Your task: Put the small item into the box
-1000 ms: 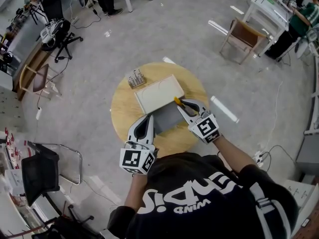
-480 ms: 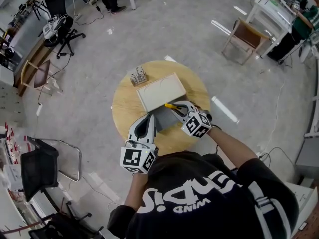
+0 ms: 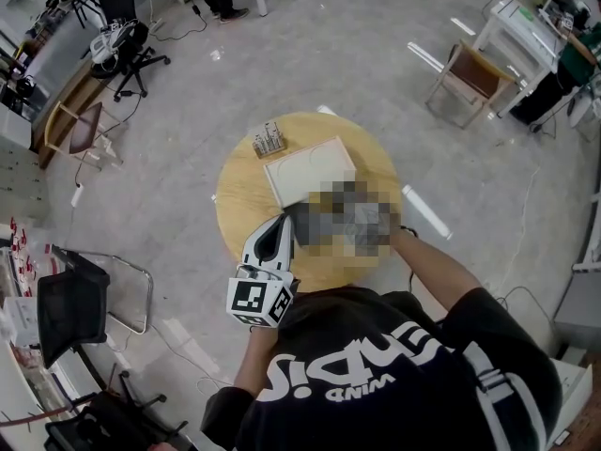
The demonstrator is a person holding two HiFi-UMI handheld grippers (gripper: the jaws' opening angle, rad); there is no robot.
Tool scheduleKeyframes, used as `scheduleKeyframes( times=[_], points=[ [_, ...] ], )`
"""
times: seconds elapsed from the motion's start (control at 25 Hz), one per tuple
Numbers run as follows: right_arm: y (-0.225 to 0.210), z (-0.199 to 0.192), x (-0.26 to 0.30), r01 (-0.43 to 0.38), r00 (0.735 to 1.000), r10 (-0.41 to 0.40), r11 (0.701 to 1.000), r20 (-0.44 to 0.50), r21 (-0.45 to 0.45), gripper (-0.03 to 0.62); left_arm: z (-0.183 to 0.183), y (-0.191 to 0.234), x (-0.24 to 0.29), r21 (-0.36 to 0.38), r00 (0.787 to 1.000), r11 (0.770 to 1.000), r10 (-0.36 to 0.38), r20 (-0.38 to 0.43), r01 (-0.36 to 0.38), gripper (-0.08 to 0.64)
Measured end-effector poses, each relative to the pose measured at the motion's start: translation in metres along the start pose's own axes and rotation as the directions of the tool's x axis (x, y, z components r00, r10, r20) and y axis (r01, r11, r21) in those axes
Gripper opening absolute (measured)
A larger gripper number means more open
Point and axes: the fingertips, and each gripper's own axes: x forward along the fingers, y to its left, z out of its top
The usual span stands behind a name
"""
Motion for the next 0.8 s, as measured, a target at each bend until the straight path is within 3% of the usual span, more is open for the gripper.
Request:
scheduleKeyframes(
  times=[0.44,0.8],
  points=[
    [0.018,-0.022,0.029,-0.13,0.988,0.124,0.99,-0.097,-0.056,0.055,-0.005,0.003,-0.004,-0.016,1.0,1.0,0.024,-0.008,-0.024,0.009],
    [0.03,-0.041,0.046,-0.232,0.958,0.218,0.971,-0.188,-0.059,0.055,-0.006,0.009,-0.008,-0.018,0.998,0.998,0.053,-0.017,-0.054,0.009]
  ],
)
